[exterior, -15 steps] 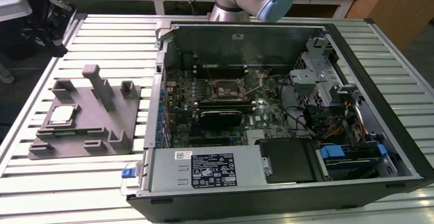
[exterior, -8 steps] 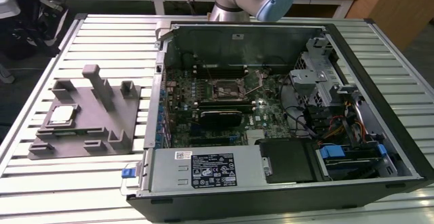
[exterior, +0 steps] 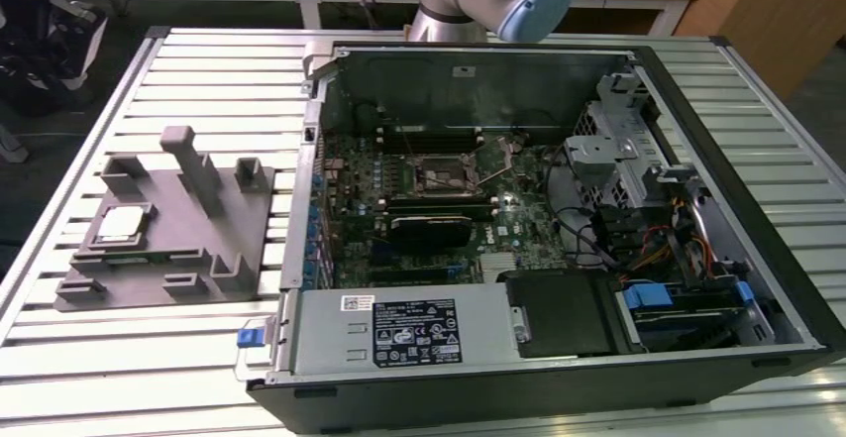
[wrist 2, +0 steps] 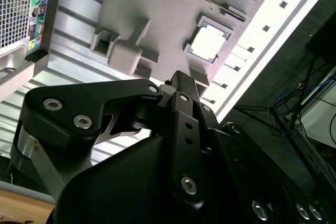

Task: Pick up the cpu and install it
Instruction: 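Reach for the cpu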

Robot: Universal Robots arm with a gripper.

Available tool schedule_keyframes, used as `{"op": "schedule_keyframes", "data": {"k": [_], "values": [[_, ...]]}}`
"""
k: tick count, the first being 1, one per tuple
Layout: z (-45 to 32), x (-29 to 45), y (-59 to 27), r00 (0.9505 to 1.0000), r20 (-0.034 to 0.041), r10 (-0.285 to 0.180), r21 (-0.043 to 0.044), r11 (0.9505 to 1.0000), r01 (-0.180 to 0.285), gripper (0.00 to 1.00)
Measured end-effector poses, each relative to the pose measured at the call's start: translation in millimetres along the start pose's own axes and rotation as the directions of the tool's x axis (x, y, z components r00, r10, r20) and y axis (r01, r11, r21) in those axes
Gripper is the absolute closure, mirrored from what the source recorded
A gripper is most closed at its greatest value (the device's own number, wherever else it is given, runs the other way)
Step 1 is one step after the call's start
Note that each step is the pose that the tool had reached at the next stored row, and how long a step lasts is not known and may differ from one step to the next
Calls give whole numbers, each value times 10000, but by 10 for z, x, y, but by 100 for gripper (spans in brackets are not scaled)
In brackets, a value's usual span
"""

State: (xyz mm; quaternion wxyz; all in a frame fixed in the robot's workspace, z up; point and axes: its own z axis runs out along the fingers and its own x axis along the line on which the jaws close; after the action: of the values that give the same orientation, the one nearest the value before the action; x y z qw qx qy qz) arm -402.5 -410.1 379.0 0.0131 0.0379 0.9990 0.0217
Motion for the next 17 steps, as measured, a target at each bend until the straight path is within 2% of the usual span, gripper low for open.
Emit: {"op": "schedule_keyframes", "data": {"k": [8, 17], "values": [[-1, 174, -13, 10000, 1, 1, 0, 10000, -1, 89], [-2, 318, -24, 10000, 0, 1, 0, 10000, -1, 89]]}}
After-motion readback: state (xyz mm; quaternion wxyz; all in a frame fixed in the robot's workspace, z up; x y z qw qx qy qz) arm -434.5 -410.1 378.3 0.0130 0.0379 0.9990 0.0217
